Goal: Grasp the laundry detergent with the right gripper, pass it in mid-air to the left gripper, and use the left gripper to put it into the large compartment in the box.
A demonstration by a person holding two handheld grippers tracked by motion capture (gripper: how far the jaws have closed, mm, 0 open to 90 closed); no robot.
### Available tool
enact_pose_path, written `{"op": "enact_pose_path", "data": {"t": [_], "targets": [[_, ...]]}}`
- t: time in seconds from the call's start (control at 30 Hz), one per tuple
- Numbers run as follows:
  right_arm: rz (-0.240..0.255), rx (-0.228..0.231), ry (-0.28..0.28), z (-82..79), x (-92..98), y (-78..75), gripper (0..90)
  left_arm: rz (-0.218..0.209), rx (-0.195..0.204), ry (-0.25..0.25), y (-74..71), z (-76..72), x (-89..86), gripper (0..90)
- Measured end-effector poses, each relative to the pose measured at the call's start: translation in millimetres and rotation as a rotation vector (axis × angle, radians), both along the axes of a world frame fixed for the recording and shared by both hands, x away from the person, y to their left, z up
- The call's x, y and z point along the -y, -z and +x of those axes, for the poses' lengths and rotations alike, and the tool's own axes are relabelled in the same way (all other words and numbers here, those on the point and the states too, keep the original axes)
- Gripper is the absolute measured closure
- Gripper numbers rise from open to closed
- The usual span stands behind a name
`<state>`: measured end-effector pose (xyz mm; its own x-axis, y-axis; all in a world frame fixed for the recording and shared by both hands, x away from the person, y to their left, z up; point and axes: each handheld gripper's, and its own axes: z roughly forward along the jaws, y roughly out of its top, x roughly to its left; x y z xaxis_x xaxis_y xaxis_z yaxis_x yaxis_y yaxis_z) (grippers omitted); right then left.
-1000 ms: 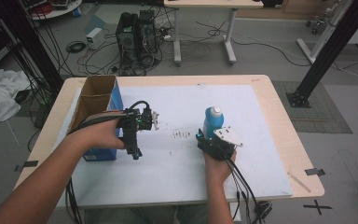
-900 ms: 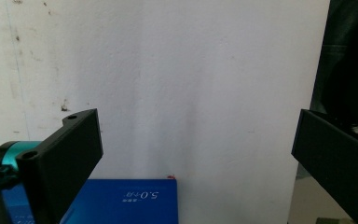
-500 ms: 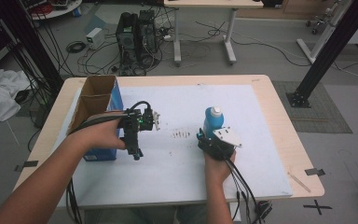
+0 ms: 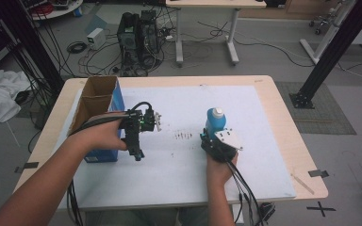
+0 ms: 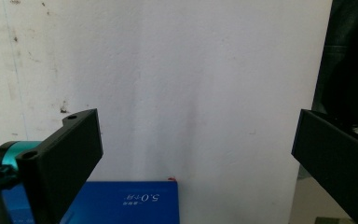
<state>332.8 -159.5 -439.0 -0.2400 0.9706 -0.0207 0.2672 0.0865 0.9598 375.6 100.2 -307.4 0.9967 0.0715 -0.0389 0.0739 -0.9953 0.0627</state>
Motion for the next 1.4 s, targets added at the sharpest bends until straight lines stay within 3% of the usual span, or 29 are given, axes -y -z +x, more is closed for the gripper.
{"op": "enact_pose_path", "data": {"t": [0.17,0.2,0.37,0.4,0.53,0.7,0.8,0.9,0.93,0.97,1.0,1.1,1.13,1.23,1.4], "targets": [[0.006,-0.010,-0.004,-1.2,-2.0,-0.7,43.9,0.000,0.001,-0.002,-0.9,-0.1,0.1,1.7],[-0.019,0.006,-0.012,-0.2,0.5,-0.7,43.9,0.002,0.001,-0.001,-0.9,0.1,0.2,1.7],[0.019,-0.012,-0.034,-1.0,1.7,-2.8,44.0,-0.004,0.003,-0.001,-2.1,0.1,0.5,1.6],[0.003,0.002,-0.055,-0.8,4.6,-4.3,44.0,-0.002,0.005,-0.001,-2.4,0.0,0.7,1.7],[0.014,-0.012,-0.088,-2.1,8.0,-7.7,44.1,-0.001,0.009,-0.002,-4.7,-0.1,0.9,1.6],[0.012,0.013,-0.152,-3.4,18.0,-14.9,44.6,0.004,0.009,-0.004,-7.6,-0.5,2.6,1.6],[0.039,0.008,-0.191,-5.3,24.0,-19.1,44.7,-0.005,0.014,-0.009,-10.4,-0.9,3.9,1.7],[0.046,0.007,-0.253,-5.5,31.7,-23.5,44.8,0.016,0.016,0.009,-14.9,0.3,5.4,1.6],[0.048,0.009,-0.276,-5.5,33.7,-24.7,44.8,0.009,0.016,0.003,-15.5,0.0,5.9,1.6],[0.055,-0.001,-0.333,-5.3,37.7,-27.6,44.8,0.015,0.015,0.010,-17.3,1.1,6.6,1.6],[0.055,-0.001,-0.333,-5.3,37.7,-27.6,44.8,0.008,0.016,0.004,-17.2,1.1,7.1,1.6],[0.044,-0.005,-0.431,-4.6,42.2,-34.5,44.9,-0.005,-0.004,0.011,-19.2,5.6,11.1,1.7],[0.044,-0.005,-0.431,-4.6,42.2,-34.5,44.9,-0.005,-0.004,0.011,-19.2,5.6,11.1,1.7],[0.040,-0.009,-0.507,-3.8,44.9,-39.9,44.9,-0.007,-0.005,0.021,-24.0,5.9,17.4,1.6],[0.045,-0.019,-0.559,-4.2,46.9,-44.1,44.9,-0.013,0.001,0.032,-29.7,4.7,24.9,1.7]]}}
